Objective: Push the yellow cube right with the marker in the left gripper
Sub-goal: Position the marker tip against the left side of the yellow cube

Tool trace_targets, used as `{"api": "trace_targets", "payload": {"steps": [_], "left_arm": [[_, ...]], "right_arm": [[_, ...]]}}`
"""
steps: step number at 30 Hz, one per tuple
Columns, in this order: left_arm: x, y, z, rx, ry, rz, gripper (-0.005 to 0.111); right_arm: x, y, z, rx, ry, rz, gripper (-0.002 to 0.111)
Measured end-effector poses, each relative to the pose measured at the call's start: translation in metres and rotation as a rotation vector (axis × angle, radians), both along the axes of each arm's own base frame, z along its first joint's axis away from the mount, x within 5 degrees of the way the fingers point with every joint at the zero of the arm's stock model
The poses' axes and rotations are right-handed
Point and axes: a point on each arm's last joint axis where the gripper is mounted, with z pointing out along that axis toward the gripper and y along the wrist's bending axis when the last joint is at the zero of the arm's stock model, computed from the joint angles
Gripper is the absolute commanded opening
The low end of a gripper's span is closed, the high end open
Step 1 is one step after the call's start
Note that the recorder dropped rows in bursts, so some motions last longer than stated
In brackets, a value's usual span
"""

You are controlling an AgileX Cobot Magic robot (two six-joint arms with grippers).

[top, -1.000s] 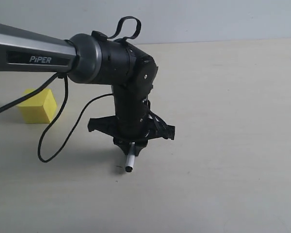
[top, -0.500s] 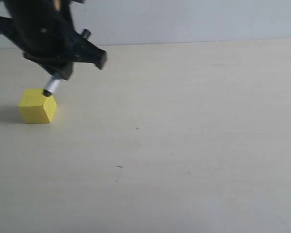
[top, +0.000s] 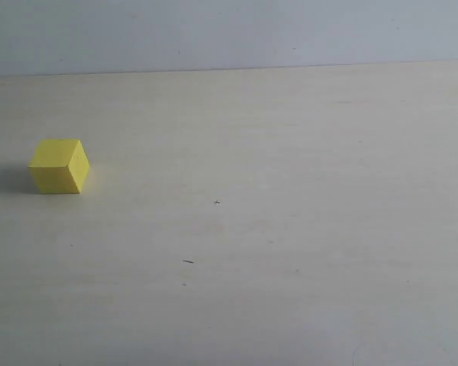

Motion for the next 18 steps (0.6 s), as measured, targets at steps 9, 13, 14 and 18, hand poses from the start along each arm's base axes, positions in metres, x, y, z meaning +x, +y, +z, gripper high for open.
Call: {"api": "trace_targets", "payload": {"steps": [9,13,14,18], "left_arm": [[0.036,0.003,-0.024,0.121,-0.04,-0.478,0.0],[0.054,0.002,-0.036,0.147,-0.116,-0.534,0.0],[0.056,0.002,-0.039,0.154,-0.115,-0.543,0.0],[0.065,0.007,-0.053,0.221,0.001,-0.648,0.0]], "right_arm": [[0.0,0.0,0.0,0.0,0.0,0.0,0.0],[0.0,0.0,0.0,0.0,0.0,0.0,0.0],[0.0,0.0,0.0,0.0,0.0,0.0,0.0],[0.0,0.0,0.0,0.0,0.0,0.0,0.0]]}}
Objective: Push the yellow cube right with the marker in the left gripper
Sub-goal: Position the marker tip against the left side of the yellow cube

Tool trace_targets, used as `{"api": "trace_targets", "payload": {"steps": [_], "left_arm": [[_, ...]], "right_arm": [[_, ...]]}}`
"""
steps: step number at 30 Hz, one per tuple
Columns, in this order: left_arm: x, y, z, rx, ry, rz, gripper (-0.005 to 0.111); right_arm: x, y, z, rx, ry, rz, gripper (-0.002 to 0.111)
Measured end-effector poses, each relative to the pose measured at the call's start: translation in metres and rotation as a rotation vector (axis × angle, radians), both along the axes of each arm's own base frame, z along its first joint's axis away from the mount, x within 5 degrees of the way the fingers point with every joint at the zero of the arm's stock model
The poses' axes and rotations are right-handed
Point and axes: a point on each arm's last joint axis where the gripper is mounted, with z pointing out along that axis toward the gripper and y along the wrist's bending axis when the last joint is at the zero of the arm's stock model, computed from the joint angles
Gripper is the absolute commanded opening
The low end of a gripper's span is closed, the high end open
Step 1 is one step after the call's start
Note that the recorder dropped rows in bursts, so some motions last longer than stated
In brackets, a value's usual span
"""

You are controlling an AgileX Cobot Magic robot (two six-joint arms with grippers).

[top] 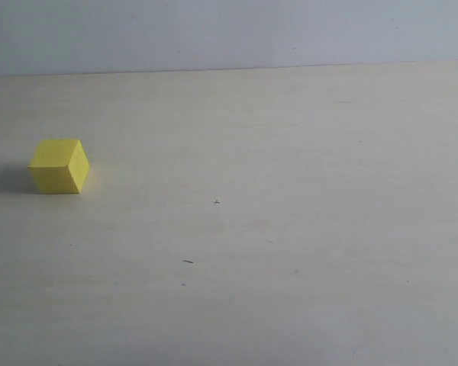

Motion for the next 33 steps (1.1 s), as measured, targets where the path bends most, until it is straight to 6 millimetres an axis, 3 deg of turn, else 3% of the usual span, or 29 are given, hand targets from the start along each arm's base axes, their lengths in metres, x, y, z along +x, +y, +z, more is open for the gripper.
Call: {"api": "trace_targets", "payload": {"steps": [17,25,33], "left_arm": [[0.007,0.0,-0.042,0.15,0.292,-0.435,0.0],[0.023,-0.002,-0.06,0.169,0.199,-0.491,0.0],[0.027,0.016,-0.064,0.185,0.152,-0.472,0.0]], "right_arm": [[0.0,0.0,0.0,0.0,0.0,0.0,0.0],[0.0,0.0,0.0,0.0,0.0,0.0,0.0],[0.0,0.0,0.0,0.0,0.0,0.0,0.0]]}}
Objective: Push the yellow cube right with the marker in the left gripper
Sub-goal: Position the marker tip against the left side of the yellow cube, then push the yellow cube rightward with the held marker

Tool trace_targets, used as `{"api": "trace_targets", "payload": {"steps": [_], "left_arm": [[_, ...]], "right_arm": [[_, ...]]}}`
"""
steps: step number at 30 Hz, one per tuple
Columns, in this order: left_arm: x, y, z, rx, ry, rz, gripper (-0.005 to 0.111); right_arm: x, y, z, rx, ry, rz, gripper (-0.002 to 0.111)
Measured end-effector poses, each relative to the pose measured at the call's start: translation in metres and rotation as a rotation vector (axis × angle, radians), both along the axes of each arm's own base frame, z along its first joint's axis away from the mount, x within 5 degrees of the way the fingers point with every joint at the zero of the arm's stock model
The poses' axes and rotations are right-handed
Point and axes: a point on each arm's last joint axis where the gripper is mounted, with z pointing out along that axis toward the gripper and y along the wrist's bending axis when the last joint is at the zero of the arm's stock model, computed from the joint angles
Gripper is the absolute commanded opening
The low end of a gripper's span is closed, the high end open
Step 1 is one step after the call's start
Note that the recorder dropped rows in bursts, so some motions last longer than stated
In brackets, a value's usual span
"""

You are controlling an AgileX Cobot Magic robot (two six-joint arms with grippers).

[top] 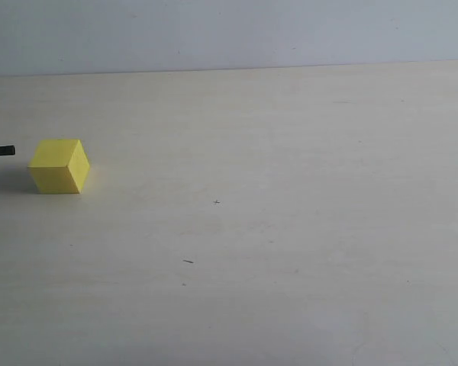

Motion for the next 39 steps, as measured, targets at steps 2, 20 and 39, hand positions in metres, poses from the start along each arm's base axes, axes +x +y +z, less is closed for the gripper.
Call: {"api": "trace_targets", "payload": {"steps": [2,20,39], "left_arm": [[-0.001,0.007,0.0,0.005,0.0,0.013,0.0],[0.005,-0.033,-0.023,0.033,0.079,-0.165,0.0],[-0.01,-0.059,-0.009,0.035,0.187,-0.083,0.0]], "right_arm": [[0.0,0.0,0.0,0.0,0.0,0.0,0.0],[0.0,0.0,0.0,0.0,0.0,0.0,0.0],[0.0,0.0,0.0,0.0,0.0,0.0,0.0]]}}
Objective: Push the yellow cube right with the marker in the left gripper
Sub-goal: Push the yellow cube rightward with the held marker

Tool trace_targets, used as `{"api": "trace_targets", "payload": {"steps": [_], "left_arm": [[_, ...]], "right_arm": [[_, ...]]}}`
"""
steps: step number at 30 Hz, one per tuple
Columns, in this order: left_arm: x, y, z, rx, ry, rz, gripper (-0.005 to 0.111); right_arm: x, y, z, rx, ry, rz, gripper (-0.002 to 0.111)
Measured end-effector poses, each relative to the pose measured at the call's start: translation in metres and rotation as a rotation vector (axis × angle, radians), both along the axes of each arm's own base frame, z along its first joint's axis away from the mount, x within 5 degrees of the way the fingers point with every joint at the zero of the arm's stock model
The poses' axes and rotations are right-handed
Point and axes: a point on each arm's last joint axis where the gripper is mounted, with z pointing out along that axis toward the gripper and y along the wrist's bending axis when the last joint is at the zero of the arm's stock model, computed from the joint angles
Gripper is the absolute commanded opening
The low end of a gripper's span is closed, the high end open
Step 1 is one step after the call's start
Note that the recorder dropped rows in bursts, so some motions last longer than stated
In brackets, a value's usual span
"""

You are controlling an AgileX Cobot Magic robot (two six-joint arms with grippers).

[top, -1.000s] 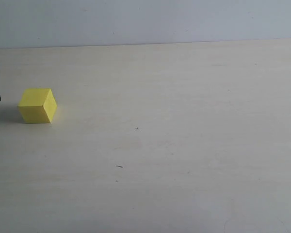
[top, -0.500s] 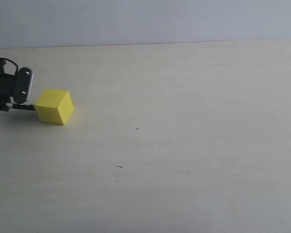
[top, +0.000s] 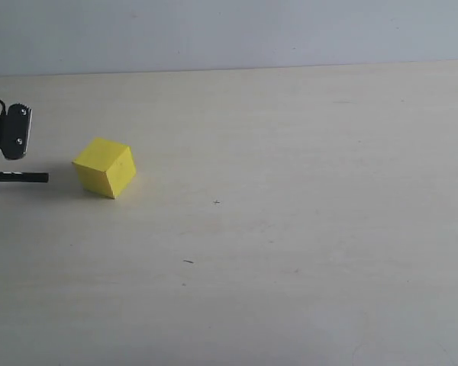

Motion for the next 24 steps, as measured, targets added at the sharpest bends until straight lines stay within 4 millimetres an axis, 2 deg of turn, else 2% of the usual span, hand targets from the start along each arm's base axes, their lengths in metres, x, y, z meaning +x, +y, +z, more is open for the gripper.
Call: {"api": "trace_targets", "payload": {"steps": [4,9,11,14,20,24], "left_arm": [[-0.001,-0.019,0.001,-0.02,0.002,-0.027,0.0],[-0.008,-0.069,0.0,-0.065,0.01,-0.121,0.0],[-0.01,-0.081,0.0,-0.074,0.009,-0.141,0.0],[-0.01,-0.081,0.0,-0.081,0.004,-0.102,0.0],[-0.013,-0.061,0.0,-0.036,0.06,0.002,0.0],[-0.015,-0.062,-0.001,-0.036,0.065,0.025,0.0]], "right_arm": [[0.0,0.0,0.0,0.0,0.0,0.0,0.0],[0.0,0.0,0.0,0.0,0.0,0.0,0.0],[0.0,0.0,0.0,0.0,0.0,0.0,0.0],[0.0,0.0,0.0,0.0,0.0,0.0,0.0],[0.0,0.0,0.0,0.0,0.0,0.0,0.0],[0.0,0.0,0.0,0.0,0.0,0.0,0.0]]}}
